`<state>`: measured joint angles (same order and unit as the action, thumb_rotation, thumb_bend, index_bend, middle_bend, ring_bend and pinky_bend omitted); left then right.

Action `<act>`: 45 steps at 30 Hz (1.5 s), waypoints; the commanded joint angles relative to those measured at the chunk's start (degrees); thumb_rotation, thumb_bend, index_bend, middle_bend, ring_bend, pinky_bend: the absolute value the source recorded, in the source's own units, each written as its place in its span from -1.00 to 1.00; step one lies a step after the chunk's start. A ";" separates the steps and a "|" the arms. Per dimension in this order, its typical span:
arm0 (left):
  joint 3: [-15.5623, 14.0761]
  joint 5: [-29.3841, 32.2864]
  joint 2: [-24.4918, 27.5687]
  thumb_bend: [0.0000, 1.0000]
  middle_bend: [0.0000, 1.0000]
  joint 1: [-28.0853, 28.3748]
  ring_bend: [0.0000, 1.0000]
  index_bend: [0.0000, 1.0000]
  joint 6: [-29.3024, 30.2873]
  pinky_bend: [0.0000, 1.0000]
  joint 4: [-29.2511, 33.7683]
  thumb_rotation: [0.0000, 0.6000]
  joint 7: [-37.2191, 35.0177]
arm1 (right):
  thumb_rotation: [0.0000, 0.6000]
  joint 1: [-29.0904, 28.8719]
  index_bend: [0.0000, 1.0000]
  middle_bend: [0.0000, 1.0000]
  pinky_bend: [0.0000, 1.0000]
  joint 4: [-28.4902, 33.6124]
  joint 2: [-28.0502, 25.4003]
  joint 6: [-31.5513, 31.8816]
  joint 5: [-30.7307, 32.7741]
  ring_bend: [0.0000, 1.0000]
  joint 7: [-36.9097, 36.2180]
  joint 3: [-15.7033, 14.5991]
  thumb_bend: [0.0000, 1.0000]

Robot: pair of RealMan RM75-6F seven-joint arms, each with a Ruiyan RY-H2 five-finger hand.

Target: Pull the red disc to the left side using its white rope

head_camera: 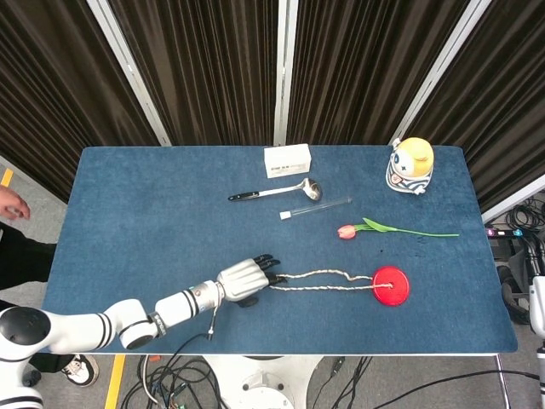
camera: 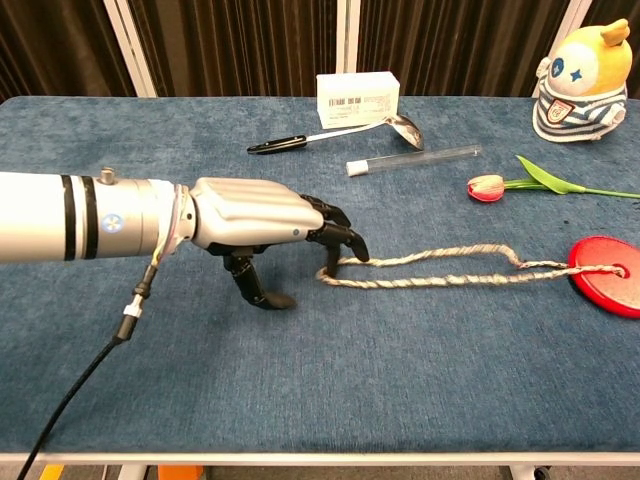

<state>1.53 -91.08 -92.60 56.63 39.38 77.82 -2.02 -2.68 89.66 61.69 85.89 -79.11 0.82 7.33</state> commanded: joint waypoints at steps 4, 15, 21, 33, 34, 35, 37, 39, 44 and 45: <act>-0.48 1.37 0.62 -0.29 -0.17 -0.18 -0.94 -0.73 -0.24 -0.85 0.63 1.00 0.51 | 1.00 -0.06 -1.00 -1.00 -1.00 -0.01 0.15 -0.27 0.35 -1.00 0.27 0.10 -0.40; -1.03 2.64 0.79 -0.29 0.17 -0.42 -0.62 -0.66 0.22 -0.85 0.43 1.00 1.33 | 1.00 -0.33 -1.00 -1.00 -1.00 -0.68 0.94 -1.03 0.65 -1.00 0.59 0.04 -0.40; -0.97 2.84 0.73 -0.29 0.38 -0.37 -0.33 -0.48 0.83 -0.85 0.45 1.00 2.74 | 1.00 -0.25 -1.00 -1.00 -1.00 -0.62 0.71 -0.89 0.70 -1.00 0.20 0.21 -0.39; 0.84 6.81 -0.34 -0.21 0.74 -2.52 0.14 0.49 4.42 -0.37 0.53 1.00 9.21 | 1.00 -0.09 -1.00 -1.00 -1.00 -0.87 0.67 -0.52 0.42 -1.00 -0.35 0.30 -0.38; 1.15 7.41 -0.19 -0.22 0.74 -2.72 0.14 0.49 4.72 -0.34 0.93 1.00 9.84 | 1.00 -0.10 -1.00 -1.00 -1.00 -0.83 0.66 -0.54 0.44 -1.00 -0.35 0.31 -0.38; 1.34 7.73 -0.03 -0.25 0.74 -2.91 0.14 0.49 5.07 -0.29 1.28 1.00 10.33 | 1.00 -0.11 -1.00 -1.00 -1.00 -0.80 0.65 -0.58 0.46 -1.00 -0.36 0.32 -0.39; 1.69 8.23 0.60 -0.29 0.73 -3.39 0.14 0.50 6.14 -0.18 2.24 1.00 11.70 | 1.00 -0.18 -1.00 -1.00 -1.00 -0.73 0.61 -0.78 0.52 -1.00 -0.27 0.31 -0.39; 1.79 8.48 1.50 -0.30 0.71 -3.94 0.14 0.51 7.15 -0.07 3.33 1.00 12.64 | 1.00 -0.23 -1.00 -1.00 -1.00 -0.65 0.60 -0.79 0.45 -1.00 -0.22 0.33 -0.38; 1.64 8.25 5.77 -0.30 0.76 -6.69 0.18 0.58 11.52 0.04 6.19 1.00 12.23 | 1.00 -0.22 -1.00 -1.00 -1.00 -0.41 0.59 -0.66 0.05 -1.00 0.04 0.17 -0.38; 1.35 8.00 6.75 -0.29 0.76 -7.60 0.18 0.59 12.89 0.04 6.57 1.00 12.39 | 1.00 -0.23 -1.00 -1.00 -1.00 -0.39 0.60 -0.66 0.04 -1.00 0.09 0.16 -0.38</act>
<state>3.11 -82.86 -87.39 50.38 50.53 83.44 10.44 -2.90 89.27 62.29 85.23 -79.06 0.91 7.50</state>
